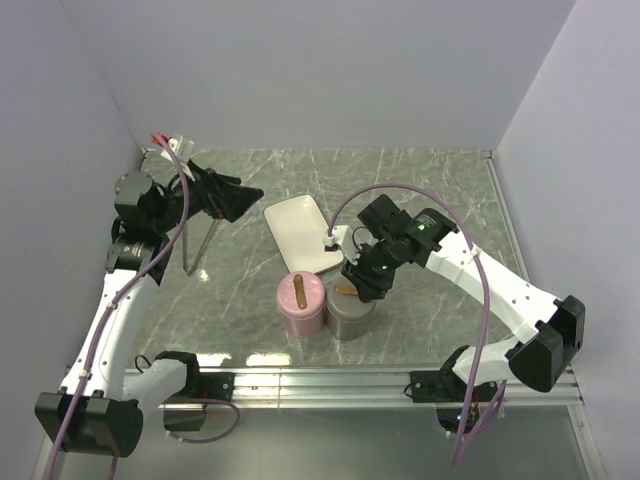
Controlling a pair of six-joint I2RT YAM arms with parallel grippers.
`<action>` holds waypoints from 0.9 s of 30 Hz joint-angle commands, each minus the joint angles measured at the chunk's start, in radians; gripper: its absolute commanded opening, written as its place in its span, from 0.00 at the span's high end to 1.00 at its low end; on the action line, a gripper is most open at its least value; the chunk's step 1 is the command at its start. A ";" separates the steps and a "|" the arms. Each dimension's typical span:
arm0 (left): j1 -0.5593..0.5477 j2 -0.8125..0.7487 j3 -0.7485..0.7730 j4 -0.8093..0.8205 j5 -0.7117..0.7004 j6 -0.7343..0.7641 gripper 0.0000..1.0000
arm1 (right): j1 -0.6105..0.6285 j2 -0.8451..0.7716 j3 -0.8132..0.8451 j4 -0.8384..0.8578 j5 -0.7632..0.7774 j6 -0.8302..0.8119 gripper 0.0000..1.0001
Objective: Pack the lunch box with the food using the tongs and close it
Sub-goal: Move the packing box to the center of the board, then reset both arms
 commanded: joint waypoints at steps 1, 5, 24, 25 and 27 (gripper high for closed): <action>0.003 -0.026 0.011 0.013 0.023 0.025 0.01 | 0.009 -0.023 0.071 -0.038 0.017 0.017 0.60; 0.003 -0.026 0.011 -0.024 0.016 0.040 0.01 | 0.009 -0.044 0.108 -0.041 0.031 0.020 0.55; 0.014 0.261 0.451 -0.658 -0.074 0.384 0.01 | -0.474 -0.127 0.220 0.206 -0.054 0.250 0.19; 0.014 0.290 0.459 -0.671 -0.126 0.397 0.00 | -0.492 -0.138 0.176 0.226 -0.052 0.267 0.19; 0.015 0.327 0.462 -0.686 -0.192 0.404 0.01 | -0.540 -0.165 0.124 0.293 -0.051 0.320 0.18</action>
